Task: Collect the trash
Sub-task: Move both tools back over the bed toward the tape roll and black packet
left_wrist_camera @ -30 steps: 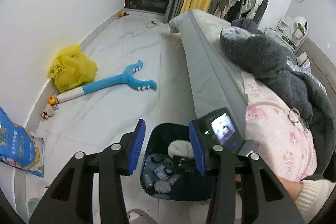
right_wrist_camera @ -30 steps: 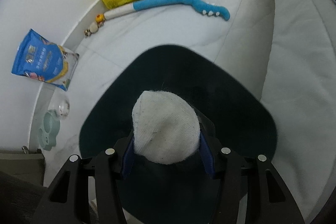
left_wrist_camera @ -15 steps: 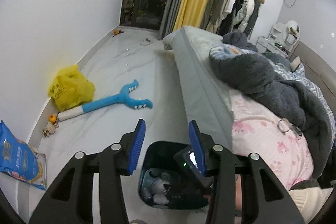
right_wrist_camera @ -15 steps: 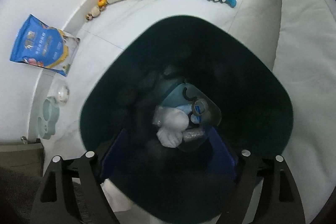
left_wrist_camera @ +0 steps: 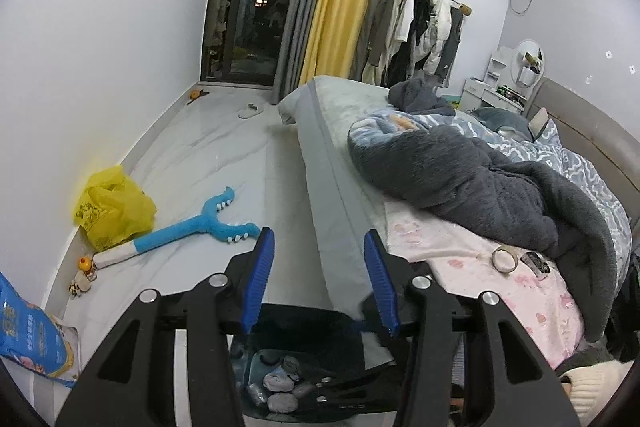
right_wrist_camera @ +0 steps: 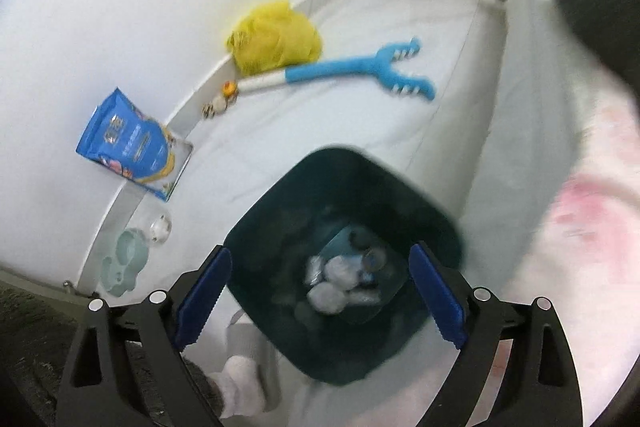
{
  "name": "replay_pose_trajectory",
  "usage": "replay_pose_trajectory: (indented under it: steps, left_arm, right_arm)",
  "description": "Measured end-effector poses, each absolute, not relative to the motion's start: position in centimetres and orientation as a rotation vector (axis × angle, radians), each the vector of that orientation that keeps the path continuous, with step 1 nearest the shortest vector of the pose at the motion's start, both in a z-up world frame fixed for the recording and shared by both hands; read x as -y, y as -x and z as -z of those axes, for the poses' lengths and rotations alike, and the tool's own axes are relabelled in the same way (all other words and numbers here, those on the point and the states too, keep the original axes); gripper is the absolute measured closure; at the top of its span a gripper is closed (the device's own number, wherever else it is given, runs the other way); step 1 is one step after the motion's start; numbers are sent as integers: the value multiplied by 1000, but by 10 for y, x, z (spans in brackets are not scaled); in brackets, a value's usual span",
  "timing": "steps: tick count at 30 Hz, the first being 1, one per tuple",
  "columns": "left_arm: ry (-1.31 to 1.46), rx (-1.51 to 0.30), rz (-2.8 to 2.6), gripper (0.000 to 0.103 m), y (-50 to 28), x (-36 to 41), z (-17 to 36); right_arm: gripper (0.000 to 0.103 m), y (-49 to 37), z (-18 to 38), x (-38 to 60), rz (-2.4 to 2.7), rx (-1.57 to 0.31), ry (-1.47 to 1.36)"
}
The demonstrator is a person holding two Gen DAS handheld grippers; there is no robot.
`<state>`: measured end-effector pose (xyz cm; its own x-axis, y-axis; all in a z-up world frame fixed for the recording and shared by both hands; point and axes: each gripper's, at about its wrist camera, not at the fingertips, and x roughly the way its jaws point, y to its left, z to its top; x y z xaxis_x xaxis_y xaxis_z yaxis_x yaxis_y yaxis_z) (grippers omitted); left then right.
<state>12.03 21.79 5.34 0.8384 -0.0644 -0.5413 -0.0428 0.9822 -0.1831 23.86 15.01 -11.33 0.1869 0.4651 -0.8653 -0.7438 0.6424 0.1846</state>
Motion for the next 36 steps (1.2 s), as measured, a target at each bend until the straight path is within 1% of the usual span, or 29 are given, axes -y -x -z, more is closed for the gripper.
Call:
replay_pose_trajectory:
  steps: [2,6,7,12,13,14,15,18,26,36]
  left_arm:
    - [180,-570,10,49,-124,-209,-58]
    - [180,-559,24,47,-131,-192,-64]
    - [179,-557,33,45,-133,-186,-64]
    - [161,-564,67,40,-146,-158,-63]
    - [158,-567,72,38,-149,-153,-62]
    - [156,-570,78,35,-152,-147,-60]
    - [155,-573,83,33,-155,-141,-58]
    - [160,-593,103,33,-164,-126,-52]
    - [162,-628,155,26,-183,-87,-39]
    - [142,-674,202,21,-203,-36,-19]
  right_arm:
    - [11,-238,96,-136,-864,-1014,310]
    - [10,-237,67,-104,-846,-895,320]
    - [10,-238,61,-94,-837,-870,320]
    - [10,-248,42,-48,-776,-801,292]
    - [10,-250,38,-38,-757,-791,283]
    - [10,-253,35,-29,-745,-785,274]
    - [10,-255,32,-18,-729,-777,261]
    - [9,-263,27,13,-675,-758,227]
    - [8,-280,23,85,-554,-742,179]
    - [6,-292,30,163,-424,-742,101]
